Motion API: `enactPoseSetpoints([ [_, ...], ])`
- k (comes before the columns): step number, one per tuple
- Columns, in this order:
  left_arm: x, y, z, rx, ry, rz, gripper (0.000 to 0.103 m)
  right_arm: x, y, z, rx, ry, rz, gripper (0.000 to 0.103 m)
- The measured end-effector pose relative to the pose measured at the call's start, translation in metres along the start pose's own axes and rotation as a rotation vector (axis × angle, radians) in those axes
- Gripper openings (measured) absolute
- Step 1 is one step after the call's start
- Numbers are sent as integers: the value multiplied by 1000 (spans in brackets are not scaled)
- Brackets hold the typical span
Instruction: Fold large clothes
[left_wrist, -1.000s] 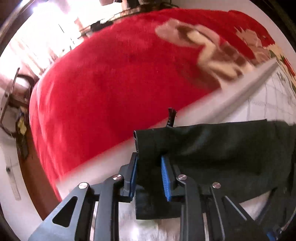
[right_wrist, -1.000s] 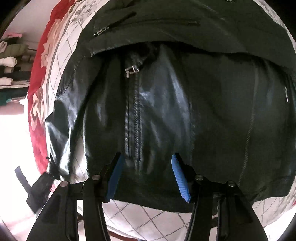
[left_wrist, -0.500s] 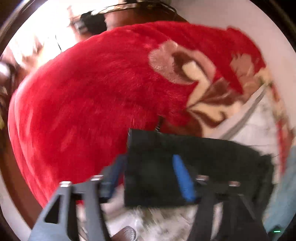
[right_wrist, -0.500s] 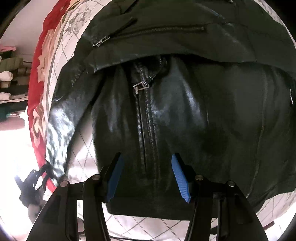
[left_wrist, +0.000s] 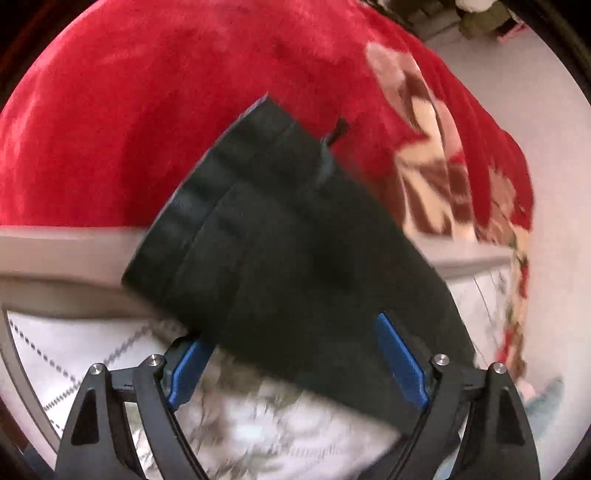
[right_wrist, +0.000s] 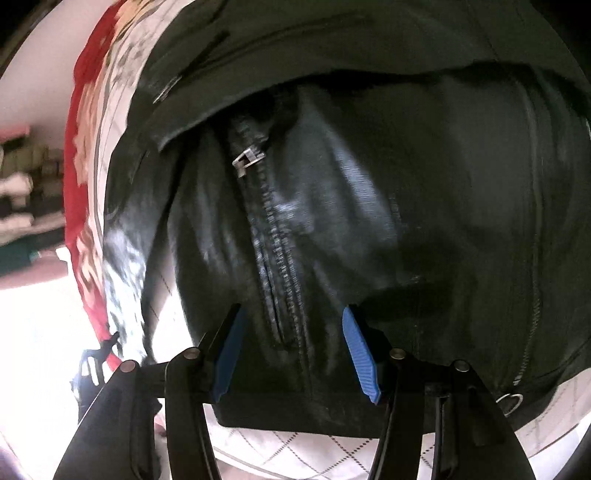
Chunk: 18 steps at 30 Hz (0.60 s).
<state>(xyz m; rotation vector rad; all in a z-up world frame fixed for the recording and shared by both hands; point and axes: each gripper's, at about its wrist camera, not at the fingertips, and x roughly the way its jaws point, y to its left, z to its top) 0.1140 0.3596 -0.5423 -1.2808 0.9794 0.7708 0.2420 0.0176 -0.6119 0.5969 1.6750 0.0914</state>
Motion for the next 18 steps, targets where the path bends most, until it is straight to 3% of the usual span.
enactPoseSetpoints([
  [1,1,-3,1,-2,-23,16,85,-1,-6,1,24,-5,17,57],
  [3,1,-14,5,7,-83,57,73,-2,-13,4,46,-12,24,57],
  [5,2,-27,11,55,-130,134,11,-6,-18,6,47,-24,19,57],
  [9,-1,-48,19,130,-165,148,4,-16,-23,10,36,-42,-2,57],
  [14,-39,-115,2,382,-297,174,2,-43,-29,21,9,-103,-64,57],
  [15,-49,-129,-4,432,-321,164,1,-48,-30,24,-4,-114,-115,57],
  [18,-79,-177,-25,611,-398,147,1,-61,-18,33,-93,-173,-425,57],
])
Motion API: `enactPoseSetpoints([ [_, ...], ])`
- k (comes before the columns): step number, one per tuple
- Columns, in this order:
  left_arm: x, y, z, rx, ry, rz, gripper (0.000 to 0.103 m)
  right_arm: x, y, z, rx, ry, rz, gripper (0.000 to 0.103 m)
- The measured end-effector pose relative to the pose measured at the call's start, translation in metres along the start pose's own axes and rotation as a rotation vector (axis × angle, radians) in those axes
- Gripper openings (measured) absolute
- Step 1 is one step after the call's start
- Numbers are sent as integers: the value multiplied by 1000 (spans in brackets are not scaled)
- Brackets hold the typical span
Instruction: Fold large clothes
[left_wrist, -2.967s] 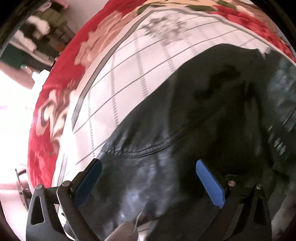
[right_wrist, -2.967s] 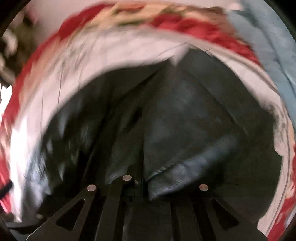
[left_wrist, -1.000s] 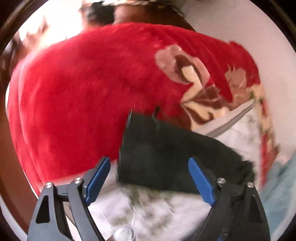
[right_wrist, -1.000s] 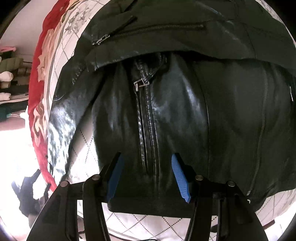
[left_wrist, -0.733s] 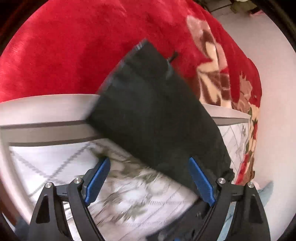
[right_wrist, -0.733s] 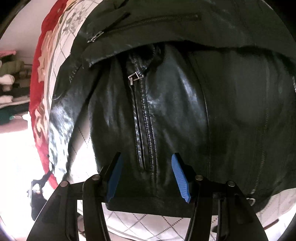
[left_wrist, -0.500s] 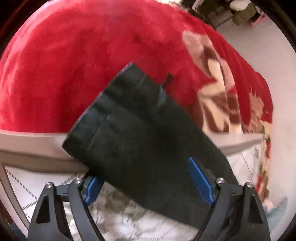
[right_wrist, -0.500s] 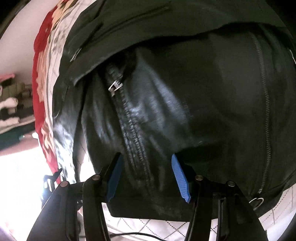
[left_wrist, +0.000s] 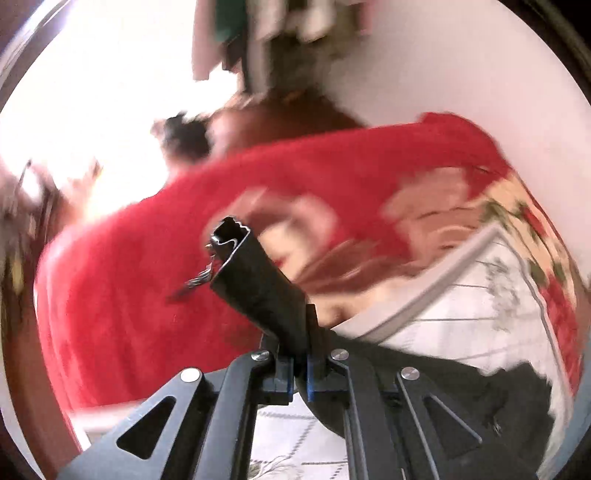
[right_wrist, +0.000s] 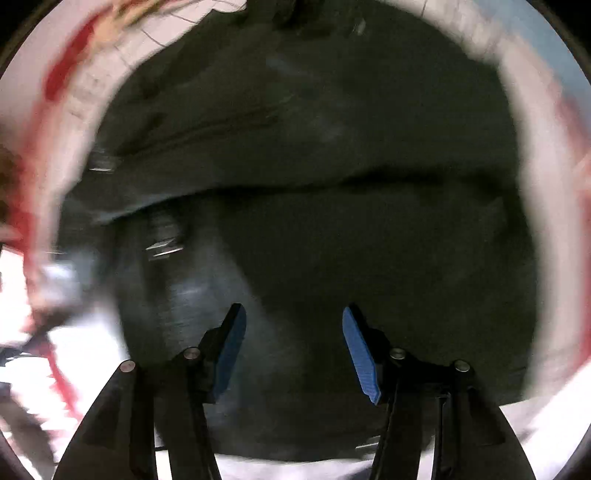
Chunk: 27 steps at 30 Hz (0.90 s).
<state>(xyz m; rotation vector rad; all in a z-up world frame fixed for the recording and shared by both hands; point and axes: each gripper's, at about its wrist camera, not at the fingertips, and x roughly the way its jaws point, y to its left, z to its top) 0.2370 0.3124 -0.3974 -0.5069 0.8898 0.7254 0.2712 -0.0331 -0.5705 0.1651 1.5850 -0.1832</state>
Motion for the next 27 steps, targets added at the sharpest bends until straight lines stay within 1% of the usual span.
enactPoseSetpoints([
  [1,-12,-13,5,47,-26,-15,1,-4,2,6,-22,-26,-74,56],
  [2,-25,-34,9,113,-56,-20,1,-7,3,14,-39,-48,-119,56],
  [4,-42,-74,11,216,-98,-67,1,-10,4,31,-53,-77,-168,63],
  [6,-58,-115,5,326,-128,-102,1,-11,3,44,-51,-86,-154,64],
  [7,-68,-135,-3,381,-137,-131,1,-12,-3,53,-28,-81,-126,64],
  [8,-76,-156,-11,430,-146,-159,1,-13,-10,57,-6,-77,-105,64],
  [10,-89,-201,-33,520,-138,-232,1,-18,-28,65,36,-78,-64,64],
  [12,-102,-245,-62,588,-114,-317,1,-24,-50,68,76,-87,-35,64],
  [13,-108,-269,-81,623,-90,-368,1,-26,-68,66,102,-85,-19,64],
  [15,-120,-308,-120,705,-69,-441,1,-27,-98,63,144,-76,-6,64],
  [17,-129,-347,-165,791,-33,-515,1,-25,-136,57,198,-63,-5,64],
  [18,-130,-363,-186,833,-11,-539,1,-23,-158,53,224,-54,-9,64],
  [19,-129,-381,-213,881,29,-569,1,-21,-176,47,245,-49,-9,64],
  [21,-127,-402,-246,947,79,-595,1,-15,-207,40,278,-30,-32,64],
  [22,-125,-411,-266,991,100,-598,1,-13,-219,36,290,-25,-34,64],
  [24,-116,-422,-300,1060,170,-595,2,-7,-244,29,309,-7,-43,64],
  [26,-105,-428,-317,1107,241,-559,3,-1,-266,23,325,13,-37,64],
  [27,-100,-427,-320,1112,271,-554,4,1,-273,21,331,23,-28,64],
])
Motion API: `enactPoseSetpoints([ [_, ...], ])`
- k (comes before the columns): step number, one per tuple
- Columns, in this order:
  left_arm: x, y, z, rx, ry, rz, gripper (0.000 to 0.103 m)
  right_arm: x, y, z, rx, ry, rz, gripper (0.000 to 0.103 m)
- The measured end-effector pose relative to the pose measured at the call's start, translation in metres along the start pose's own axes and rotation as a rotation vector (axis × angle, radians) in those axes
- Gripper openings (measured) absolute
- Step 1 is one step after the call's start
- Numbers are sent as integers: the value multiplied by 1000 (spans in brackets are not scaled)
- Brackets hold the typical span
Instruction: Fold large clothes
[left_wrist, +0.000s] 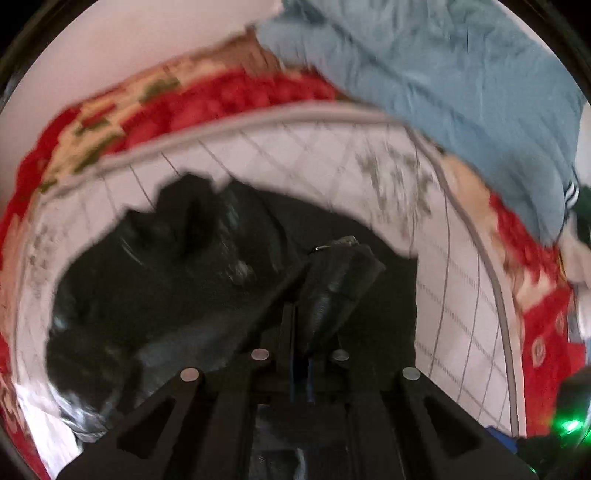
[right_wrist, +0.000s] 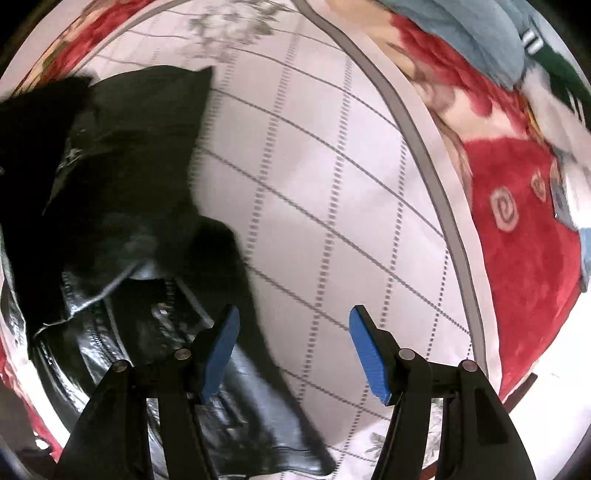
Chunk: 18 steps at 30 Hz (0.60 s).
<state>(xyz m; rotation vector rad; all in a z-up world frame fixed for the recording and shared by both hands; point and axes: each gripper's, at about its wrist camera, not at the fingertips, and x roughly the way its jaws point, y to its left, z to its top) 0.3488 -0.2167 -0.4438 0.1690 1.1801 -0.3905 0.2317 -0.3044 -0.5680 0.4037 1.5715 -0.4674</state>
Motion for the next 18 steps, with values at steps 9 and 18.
enactPoseSetpoints([
  [9,-13,31,-25,-98,63,-113,102,-1,-51,15,68,78,180,64],
  [18,-52,137,-75,-356,97,146,102,-32,-1,80,14,57,408,64],
])
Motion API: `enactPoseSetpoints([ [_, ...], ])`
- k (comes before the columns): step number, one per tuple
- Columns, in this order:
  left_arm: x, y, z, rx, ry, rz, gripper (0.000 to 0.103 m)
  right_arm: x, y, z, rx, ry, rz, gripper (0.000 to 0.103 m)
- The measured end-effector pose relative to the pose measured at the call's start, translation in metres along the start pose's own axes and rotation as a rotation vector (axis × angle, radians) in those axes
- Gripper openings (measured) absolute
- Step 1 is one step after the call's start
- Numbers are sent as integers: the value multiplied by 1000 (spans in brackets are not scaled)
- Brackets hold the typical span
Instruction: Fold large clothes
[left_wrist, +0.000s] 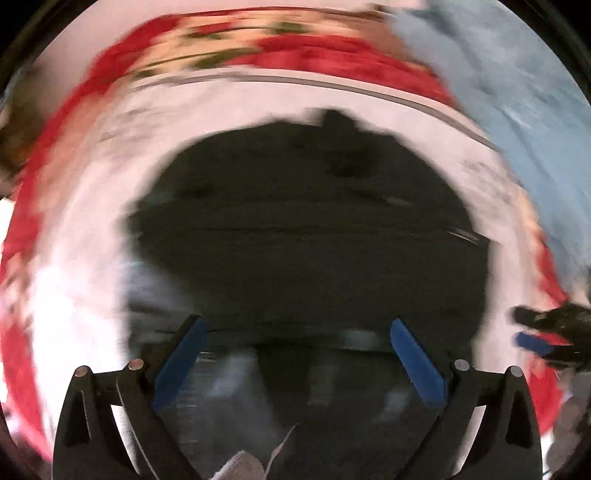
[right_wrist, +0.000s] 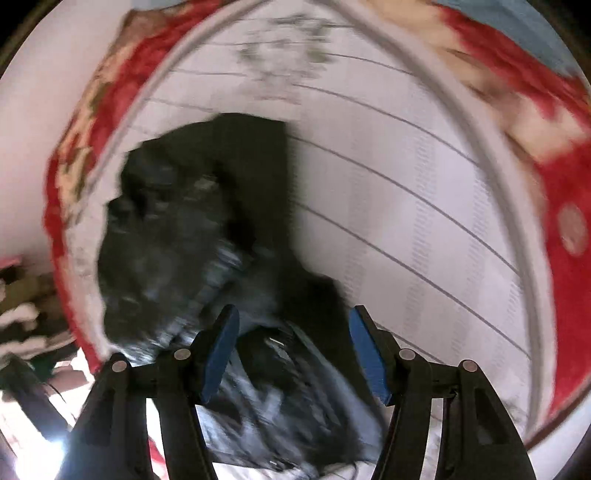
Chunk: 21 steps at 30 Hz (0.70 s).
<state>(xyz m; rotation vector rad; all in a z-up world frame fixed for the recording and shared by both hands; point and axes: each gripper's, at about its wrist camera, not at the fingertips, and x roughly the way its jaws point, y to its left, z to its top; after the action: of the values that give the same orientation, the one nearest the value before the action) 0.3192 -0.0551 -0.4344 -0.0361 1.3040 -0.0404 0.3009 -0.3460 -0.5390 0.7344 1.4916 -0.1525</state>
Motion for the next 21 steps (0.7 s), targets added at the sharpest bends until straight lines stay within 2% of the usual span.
enactPoseSetpoints([
  [1,2,19,2,-41,-10,49,102,7,17,-2,-16,-2,8,64],
  [3,14,52,8,-102,-7,157,102,23,39,19,-73,-17,17,64],
  [6,34,91,16,-181,15,267,102,59,66,41,-146,0,-55,63],
  [7,39,99,17,-197,22,270,102,75,72,44,-175,22,-98,59],
  [8,42,106,19,-216,26,279,102,83,76,45,-198,27,-140,30],
  [9,44,110,20,-227,25,289,102,84,79,44,-216,-3,-197,11],
  [11,45,112,25,-228,19,290,102,76,81,42,-226,-41,-206,5],
  [16,56,108,35,-182,19,310,102,32,58,27,-119,-128,-193,4],
  [18,76,110,39,-163,56,318,102,30,46,24,-89,-146,-247,4],
  [19,91,112,40,-154,79,330,103,35,43,24,-98,-140,-257,4],
  [21,104,116,43,-152,74,303,103,53,39,29,-103,-75,-255,6],
])
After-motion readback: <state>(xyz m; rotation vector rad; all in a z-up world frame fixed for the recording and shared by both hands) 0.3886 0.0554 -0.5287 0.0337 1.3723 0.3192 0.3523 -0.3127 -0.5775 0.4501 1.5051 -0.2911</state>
